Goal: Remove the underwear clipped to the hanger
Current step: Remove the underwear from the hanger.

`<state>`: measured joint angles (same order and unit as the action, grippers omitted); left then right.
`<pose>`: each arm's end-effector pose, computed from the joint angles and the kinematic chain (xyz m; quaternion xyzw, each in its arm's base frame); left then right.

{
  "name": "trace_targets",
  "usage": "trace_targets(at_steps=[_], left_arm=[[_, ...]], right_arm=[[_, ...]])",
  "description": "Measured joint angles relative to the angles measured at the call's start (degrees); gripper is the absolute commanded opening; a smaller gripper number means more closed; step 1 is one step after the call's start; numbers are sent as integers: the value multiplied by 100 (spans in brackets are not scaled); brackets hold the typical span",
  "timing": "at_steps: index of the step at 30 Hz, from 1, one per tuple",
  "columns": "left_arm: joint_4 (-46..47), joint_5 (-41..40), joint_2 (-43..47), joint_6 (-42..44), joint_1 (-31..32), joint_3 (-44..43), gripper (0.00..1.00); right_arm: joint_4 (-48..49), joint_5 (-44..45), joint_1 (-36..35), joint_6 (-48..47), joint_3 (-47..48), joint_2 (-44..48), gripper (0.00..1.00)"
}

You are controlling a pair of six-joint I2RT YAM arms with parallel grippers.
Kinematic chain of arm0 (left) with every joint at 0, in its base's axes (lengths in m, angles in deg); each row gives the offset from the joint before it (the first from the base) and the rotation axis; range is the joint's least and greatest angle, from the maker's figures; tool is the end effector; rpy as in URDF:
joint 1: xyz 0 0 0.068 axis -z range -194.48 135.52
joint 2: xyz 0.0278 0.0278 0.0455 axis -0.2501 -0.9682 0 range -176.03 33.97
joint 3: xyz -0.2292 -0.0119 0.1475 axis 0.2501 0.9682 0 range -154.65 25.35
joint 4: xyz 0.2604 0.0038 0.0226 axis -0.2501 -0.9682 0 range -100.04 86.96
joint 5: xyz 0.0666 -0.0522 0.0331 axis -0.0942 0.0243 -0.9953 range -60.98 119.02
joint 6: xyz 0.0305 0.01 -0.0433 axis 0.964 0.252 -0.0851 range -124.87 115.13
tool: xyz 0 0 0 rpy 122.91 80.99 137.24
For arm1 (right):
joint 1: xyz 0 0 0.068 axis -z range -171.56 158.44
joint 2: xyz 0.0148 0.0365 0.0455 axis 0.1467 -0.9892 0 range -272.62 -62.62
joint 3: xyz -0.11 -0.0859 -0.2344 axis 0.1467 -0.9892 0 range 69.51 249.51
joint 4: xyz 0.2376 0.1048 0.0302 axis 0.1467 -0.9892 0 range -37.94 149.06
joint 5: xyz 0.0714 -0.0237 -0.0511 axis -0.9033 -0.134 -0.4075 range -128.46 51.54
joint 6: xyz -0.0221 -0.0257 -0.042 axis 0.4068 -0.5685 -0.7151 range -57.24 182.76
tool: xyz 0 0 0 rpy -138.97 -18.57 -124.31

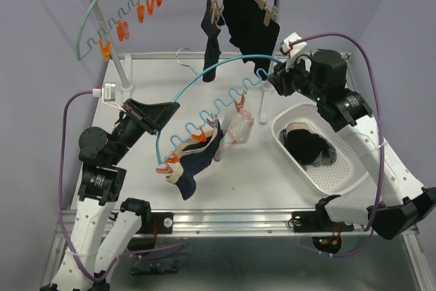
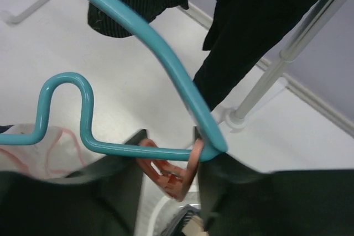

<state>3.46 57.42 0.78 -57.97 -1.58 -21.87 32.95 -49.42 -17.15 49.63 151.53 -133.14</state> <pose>0.1139 -0.0435 0.4125 -0.0005 0.5880 -0.5511 0.5920 0.2366 0.1208 0.4425 -0.3162 0.7238 0.1411 0.5968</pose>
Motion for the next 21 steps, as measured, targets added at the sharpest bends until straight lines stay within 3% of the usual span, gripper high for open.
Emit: trace_targets(at_steps=[1,2,4,15,21], left_arm=[[7,2,0,0,0,0,0],[15,-2,2,2,0,2,0],[28,0,2,0,2,4,0],[55,-24,48,90,2,240,0],[109,-42,28,90,0,352,0]], right_arm=[[0,-7,0,2,0,2,64],[-4,-26,0,-4,-4,7,84],[2,-63,-2,-57,-7,35,100],[-39,-258,57,-177,-389,837,100],[-201,-1604,201,-317,-896,1209,100]])
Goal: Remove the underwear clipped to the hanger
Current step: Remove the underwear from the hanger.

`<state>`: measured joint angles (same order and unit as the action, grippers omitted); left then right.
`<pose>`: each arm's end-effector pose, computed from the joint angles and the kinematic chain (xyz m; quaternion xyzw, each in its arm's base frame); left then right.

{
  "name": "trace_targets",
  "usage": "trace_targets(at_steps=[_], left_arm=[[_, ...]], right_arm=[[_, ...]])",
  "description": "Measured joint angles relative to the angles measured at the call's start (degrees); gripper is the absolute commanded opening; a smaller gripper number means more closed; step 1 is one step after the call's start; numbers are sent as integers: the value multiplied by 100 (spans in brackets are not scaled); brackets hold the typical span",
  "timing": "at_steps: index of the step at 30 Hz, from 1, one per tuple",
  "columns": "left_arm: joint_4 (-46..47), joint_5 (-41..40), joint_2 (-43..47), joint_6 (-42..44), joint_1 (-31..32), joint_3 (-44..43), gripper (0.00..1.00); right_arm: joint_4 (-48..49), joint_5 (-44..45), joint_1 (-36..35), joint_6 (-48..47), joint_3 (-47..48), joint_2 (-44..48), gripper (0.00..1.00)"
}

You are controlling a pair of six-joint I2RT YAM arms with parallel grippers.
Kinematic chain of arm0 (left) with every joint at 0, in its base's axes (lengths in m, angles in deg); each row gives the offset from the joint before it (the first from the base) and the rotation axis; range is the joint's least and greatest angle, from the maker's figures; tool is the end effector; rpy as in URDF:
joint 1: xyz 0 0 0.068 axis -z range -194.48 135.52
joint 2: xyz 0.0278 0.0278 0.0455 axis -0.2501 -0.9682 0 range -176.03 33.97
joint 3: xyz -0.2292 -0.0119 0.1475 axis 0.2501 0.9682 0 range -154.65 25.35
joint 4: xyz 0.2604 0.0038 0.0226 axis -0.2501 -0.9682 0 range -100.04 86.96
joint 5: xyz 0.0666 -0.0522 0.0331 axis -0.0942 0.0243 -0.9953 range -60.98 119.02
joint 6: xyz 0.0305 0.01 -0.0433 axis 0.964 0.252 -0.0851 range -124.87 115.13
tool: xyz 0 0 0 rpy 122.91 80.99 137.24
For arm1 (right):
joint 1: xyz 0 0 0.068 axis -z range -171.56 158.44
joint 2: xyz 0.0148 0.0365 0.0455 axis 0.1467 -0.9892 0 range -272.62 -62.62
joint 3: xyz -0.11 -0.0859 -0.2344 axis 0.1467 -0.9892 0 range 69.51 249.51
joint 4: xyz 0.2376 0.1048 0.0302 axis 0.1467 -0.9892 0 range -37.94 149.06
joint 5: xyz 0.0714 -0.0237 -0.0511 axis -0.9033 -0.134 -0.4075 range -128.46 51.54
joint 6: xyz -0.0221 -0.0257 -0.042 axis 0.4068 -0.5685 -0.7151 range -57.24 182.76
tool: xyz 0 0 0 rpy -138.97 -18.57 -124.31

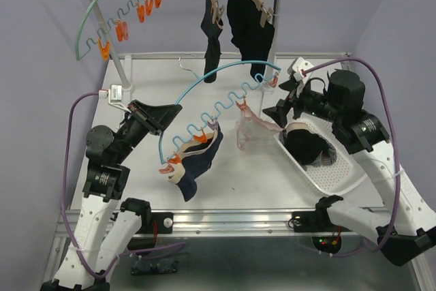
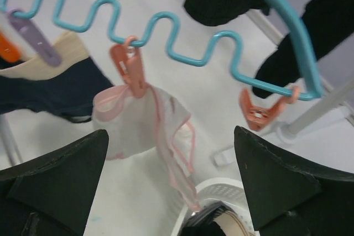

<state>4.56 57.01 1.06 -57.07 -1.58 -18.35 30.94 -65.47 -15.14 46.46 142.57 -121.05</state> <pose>0.1208 -0.0448 0.3950 -0.0062 0.6006 -0.5427 0.5872 0.1828 0.0974 0.4337 -0.3963 0.6685 0.2212 0.5891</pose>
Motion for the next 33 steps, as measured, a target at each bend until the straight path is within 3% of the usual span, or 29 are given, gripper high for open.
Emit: trace_targets(at_steps=[4,12,33], left_arm=[[61,-2,-48,-20,0,11,0],[354,0,-125,-149,2,127,0],[592,-157,-304,-339,92,201,0]], right_arm=[[-129,-876,0,7,-184,-83,100],[-151,-1600,0,203,-186,-503,100],[28,-1231,-546,629,476,-1545,100]])
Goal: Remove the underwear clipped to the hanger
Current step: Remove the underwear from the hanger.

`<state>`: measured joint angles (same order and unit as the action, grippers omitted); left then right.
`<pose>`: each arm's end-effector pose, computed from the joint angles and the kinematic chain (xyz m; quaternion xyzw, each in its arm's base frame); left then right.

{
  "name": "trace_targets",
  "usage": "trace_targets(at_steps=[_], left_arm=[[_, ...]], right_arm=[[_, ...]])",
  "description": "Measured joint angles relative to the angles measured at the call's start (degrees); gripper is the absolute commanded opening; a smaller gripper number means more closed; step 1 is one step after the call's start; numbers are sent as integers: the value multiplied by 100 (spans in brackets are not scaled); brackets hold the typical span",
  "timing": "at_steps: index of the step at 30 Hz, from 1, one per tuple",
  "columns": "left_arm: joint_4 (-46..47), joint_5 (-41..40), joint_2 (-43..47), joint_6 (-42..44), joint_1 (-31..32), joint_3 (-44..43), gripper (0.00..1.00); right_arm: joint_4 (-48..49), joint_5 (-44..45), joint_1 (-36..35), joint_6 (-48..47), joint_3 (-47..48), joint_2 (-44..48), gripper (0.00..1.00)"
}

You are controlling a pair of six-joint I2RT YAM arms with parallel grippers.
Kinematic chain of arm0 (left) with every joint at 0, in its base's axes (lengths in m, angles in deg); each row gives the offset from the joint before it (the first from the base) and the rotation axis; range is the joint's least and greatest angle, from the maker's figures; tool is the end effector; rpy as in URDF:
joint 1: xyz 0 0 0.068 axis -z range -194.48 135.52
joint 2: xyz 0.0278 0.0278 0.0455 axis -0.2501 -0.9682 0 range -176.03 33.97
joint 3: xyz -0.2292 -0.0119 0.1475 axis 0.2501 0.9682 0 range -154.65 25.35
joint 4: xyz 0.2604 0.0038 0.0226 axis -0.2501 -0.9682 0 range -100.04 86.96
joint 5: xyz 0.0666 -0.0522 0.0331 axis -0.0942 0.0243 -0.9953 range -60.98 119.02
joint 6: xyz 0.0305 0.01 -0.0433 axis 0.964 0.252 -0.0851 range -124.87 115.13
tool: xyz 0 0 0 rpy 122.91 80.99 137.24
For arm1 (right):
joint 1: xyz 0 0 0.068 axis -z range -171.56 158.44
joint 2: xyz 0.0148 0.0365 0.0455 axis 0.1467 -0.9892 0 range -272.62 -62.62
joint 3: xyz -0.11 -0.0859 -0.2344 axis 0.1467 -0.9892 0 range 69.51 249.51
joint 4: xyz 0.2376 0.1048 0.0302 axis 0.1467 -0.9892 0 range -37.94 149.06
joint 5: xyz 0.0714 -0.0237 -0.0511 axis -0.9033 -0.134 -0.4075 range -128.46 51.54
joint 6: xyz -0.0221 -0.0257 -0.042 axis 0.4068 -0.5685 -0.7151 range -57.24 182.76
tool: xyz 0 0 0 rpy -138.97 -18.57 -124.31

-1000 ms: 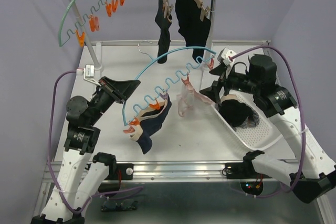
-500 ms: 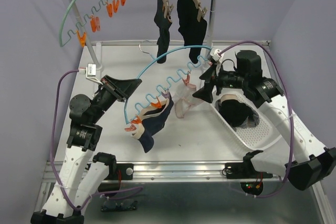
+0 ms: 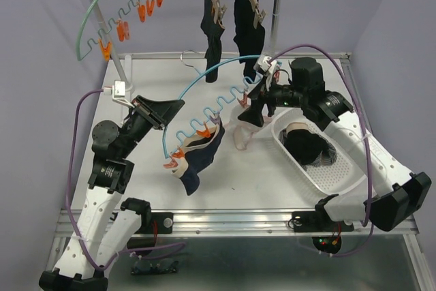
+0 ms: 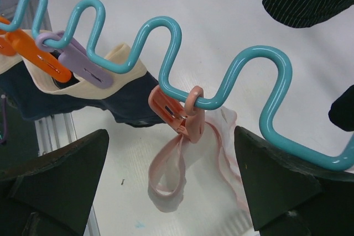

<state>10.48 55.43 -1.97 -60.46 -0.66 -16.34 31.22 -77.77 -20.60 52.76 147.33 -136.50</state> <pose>0.1359 -0.0498 0.3876 -0.0268 0.5929 -0.5607 0.5773 0.2337 0.1556 0.4026 -0.4366 0.6828 0.3630 0.4599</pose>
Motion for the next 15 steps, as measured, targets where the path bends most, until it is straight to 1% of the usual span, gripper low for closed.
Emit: trace_targets(at_steps=[10,15], left_arm=[[164,-205,-61,-140,50,96,0],[295,-341,-111,-267,85,201,0]], right_arm=[[111,533,-275,120,50,-188,100],[166,793,-354,219,317,-345,100]])
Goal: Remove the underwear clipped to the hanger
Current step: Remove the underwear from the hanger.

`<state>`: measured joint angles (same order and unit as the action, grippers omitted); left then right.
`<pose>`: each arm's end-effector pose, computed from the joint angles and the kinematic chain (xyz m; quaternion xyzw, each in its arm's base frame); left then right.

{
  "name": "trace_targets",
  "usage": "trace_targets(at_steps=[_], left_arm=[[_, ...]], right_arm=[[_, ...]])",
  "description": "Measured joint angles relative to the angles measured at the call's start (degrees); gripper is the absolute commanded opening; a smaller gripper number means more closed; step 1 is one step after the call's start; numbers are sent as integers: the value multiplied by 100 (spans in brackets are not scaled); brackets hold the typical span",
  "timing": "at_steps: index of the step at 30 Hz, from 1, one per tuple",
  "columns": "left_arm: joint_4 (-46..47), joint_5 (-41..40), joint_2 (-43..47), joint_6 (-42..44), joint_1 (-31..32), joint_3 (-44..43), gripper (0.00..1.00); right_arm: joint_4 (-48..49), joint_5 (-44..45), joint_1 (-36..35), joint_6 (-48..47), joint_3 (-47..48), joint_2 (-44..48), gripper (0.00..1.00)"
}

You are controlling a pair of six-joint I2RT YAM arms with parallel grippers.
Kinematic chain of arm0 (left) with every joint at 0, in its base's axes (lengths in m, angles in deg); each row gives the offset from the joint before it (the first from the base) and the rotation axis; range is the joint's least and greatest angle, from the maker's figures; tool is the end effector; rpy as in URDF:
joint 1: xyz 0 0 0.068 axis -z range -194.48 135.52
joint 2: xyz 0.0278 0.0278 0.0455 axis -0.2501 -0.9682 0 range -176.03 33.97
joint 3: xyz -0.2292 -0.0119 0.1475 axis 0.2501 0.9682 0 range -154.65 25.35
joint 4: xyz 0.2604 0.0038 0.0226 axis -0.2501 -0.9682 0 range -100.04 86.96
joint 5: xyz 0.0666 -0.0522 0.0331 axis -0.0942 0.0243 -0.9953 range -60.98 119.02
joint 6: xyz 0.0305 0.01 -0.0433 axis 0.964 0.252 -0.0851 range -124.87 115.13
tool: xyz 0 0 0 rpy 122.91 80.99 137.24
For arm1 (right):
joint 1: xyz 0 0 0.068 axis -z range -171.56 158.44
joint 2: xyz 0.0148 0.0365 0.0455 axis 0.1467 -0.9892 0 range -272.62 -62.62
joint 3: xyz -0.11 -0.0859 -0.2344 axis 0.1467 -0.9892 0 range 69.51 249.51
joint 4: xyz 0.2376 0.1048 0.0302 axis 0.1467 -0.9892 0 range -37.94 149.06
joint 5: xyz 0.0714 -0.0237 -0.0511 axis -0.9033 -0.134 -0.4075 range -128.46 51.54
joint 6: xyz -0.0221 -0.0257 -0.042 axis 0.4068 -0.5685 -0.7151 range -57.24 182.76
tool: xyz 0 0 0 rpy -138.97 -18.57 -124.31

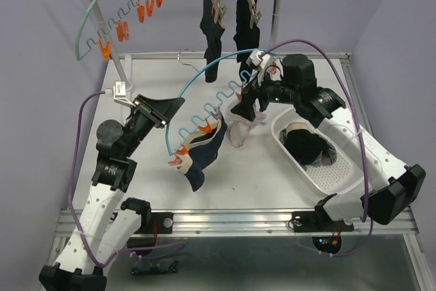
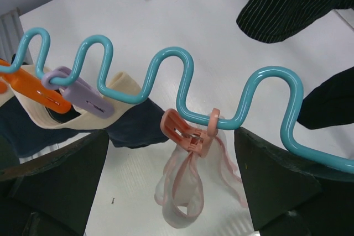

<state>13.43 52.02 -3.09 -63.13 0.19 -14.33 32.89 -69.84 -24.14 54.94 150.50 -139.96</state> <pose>0.1436 -0.0520 0.3786 -0.0603 0.5881 -0.5674 0.5732 0.2422 0.1768 0.4065 -0.4174 0.6995 0.3343 0.4740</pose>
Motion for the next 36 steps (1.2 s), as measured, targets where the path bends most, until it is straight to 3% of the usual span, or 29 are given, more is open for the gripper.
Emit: trace_targets(at_steps=[8,11,12,15,18,22,24,26,27,30,32,36], left_arm=[[160,-153,-35,-151,63,68,0],[173,-192,-37,-173,96,68,0],[173,-205,-39,-181,107,68,0],[173,-223,-39,-197,131,68,0],[173,-229,-39,-212,175,70,0],[177,-258,-39,-221,179,70,0],[179,-258,-37,-219,188,70,0],[177,-260,-39,-219,188,70,0],[177,-258,-39,-219,188,70,0],[177,-254,-39,-197,214,70,0],[173,-249,-37,-160,234,70,0],[81,-245,-4,74,243,70,0]], right_arm=[[96,437,-127,63,332,-155,93],[111,549,-140,94,350,-216,77],[109,584,-144,127,352,-236,64],[114,651,-160,175,369,-291,40],[111,765,-160,201,398,-304,27],[131,852,-153,205,417,-295,23],[129,852,-153,197,417,-293,25],[131,855,-162,177,417,-289,44],[131,846,-162,170,417,-284,63],[127,776,-166,83,400,-203,91],[149,734,-168,9,348,-92,100],[190,680,-184,-201,-7,363,100]])
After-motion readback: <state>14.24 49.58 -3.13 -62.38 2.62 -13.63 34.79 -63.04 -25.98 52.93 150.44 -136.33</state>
